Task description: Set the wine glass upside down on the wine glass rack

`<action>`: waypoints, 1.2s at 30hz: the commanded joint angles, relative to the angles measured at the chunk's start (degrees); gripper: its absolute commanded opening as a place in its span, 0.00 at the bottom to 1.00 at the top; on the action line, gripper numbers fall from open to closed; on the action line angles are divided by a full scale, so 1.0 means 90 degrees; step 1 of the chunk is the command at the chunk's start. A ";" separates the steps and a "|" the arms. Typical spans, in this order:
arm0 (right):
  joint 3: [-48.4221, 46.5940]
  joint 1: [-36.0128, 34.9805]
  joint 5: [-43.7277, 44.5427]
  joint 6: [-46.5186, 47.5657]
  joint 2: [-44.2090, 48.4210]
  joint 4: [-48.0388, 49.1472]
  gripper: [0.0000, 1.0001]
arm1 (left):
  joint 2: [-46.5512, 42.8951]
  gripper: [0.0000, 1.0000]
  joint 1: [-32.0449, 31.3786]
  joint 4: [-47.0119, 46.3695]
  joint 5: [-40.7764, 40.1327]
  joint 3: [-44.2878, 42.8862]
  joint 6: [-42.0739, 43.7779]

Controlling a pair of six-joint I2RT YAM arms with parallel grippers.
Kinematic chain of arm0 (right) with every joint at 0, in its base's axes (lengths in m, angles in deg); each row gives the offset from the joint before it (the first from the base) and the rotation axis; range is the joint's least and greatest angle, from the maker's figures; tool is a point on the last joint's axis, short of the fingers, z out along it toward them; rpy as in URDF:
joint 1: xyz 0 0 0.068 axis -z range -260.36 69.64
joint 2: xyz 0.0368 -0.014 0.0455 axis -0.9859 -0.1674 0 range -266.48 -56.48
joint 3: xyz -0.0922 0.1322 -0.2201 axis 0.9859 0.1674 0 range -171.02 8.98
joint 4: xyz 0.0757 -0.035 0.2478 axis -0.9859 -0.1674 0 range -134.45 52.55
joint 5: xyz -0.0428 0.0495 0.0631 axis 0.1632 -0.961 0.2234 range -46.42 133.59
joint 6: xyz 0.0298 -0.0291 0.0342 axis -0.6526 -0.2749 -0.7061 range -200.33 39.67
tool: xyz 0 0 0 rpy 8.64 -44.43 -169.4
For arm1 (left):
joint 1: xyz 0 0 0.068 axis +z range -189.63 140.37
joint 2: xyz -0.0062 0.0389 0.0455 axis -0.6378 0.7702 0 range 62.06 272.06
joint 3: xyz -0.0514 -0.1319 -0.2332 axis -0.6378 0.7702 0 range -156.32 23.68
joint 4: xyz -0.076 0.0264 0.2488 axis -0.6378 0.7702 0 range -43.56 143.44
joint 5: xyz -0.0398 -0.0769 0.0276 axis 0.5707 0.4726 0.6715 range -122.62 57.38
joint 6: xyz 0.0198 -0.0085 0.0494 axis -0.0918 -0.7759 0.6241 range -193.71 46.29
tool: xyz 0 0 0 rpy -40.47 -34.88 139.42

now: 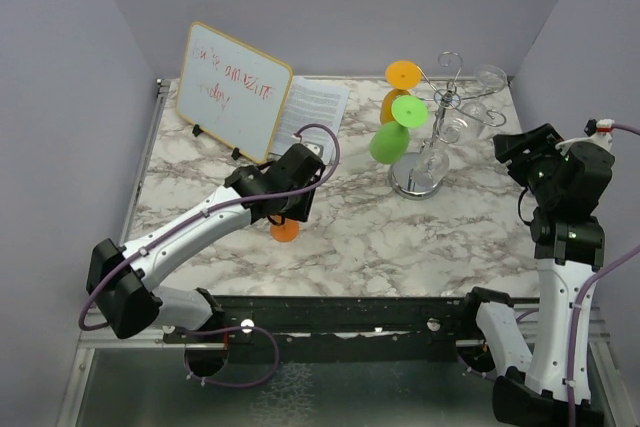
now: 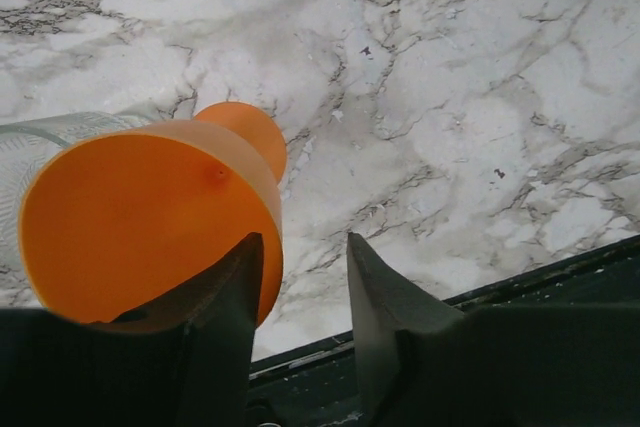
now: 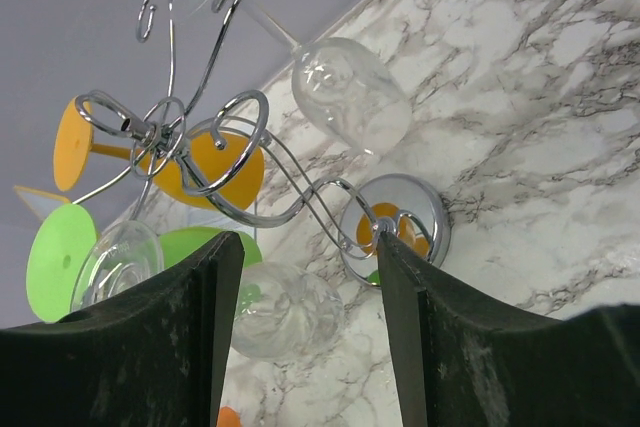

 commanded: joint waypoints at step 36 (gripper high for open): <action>-0.0918 -0.0105 -0.5482 -0.0569 -0.0598 0.3191 0.76 | -0.3497 0.00 -0.0072 -0.5935 -0.0013 0.0820 -0.0096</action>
